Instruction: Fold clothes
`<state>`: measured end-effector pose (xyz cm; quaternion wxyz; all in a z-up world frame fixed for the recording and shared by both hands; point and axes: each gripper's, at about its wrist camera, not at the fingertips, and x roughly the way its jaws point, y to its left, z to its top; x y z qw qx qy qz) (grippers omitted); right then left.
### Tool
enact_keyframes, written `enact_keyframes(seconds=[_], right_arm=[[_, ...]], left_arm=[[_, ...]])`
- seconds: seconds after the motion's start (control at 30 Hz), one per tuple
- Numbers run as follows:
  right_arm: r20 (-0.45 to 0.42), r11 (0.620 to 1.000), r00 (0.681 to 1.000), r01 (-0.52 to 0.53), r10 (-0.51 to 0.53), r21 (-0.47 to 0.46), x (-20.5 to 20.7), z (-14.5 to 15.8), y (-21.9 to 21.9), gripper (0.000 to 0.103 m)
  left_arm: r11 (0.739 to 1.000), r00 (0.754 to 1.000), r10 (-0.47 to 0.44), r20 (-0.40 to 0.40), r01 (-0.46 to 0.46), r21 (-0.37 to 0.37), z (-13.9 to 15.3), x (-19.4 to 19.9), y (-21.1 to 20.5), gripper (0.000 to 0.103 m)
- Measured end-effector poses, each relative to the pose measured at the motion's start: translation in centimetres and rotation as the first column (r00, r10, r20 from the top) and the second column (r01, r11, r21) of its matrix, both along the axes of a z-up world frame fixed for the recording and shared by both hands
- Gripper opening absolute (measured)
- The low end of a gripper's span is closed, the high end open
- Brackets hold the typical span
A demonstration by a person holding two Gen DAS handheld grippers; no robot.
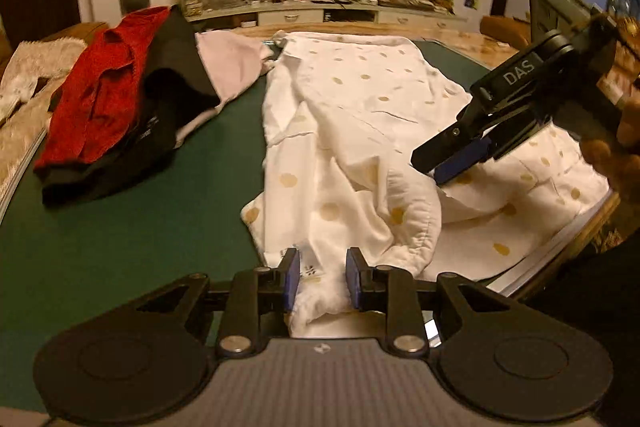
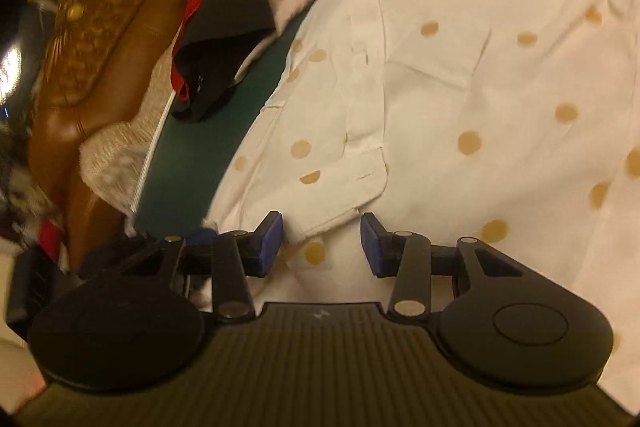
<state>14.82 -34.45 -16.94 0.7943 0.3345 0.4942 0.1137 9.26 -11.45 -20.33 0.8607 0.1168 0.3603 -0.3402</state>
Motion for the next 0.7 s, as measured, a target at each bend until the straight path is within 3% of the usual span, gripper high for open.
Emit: enact_keyframes(seconds=[0.03, 0.13, 0.17, 0.27, 0.5, 0.6, 0.7], right_arm=[[-0.004, 0.999, 1.000, 0.028, -0.028, 0.027, 0.1, -0.3, -0.2, 0.048], [-0.028, 0.991, 0.996, 0.082, -0.080, 0.109, 0.5, -1.4, -0.5, 0.017], [-0.027, 0.987, 0.996, 0.091, -0.088, 0.130, 0.6, -1.6, -0.5, 0.011], [0.010, 0.989, 0.996, 0.084, -0.086, 0.122, 1.6, -1.1, 0.5, 0.009], [0.096, 0.993, 0.991, -0.101, 0.094, 0.065, 6.5, 2.4, 6.5, 0.009], [0.108, 0.983, 0.978, -0.182, 0.179, 0.013, 8.1, 2.8, 9.3, 0.013], [0.136, 0.960, 0.953, -0.278, 0.271, 0.041, 8.0, 3.4, 10.5, 0.018]], left_arm=[[1.000, 1.000, 0.005, -0.002, -0.005, -0.005, 0.0, 0.0, 0.2, 0.030], [0.999, 0.999, 0.032, -0.006, -0.032, -0.018, 0.1, 0.5, 0.8, 0.036], [0.999, 0.999, 0.040, -0.010, -0.040, -0.024, 0.1, 0.5, 1.0, 0.037], [0.997, 0.998, 0.063, -0.018, -0.064, -0.042, -0.1, 0.3, 1.6, 0.037], [0.992, 0.994, 0.110, -0.023, -0.111, -0.065, 0.2, -0.5, 2.7, 0.040], [0.992, 0.994, 0.112, -0.012, -0.112, -0.062, 0.7, -0.8, 2.9, 0.041], [0.991, 0.994, 0.114, -0.005, -0.114, -0.072, 1.5, -0.9, 3.0, 0.042]])
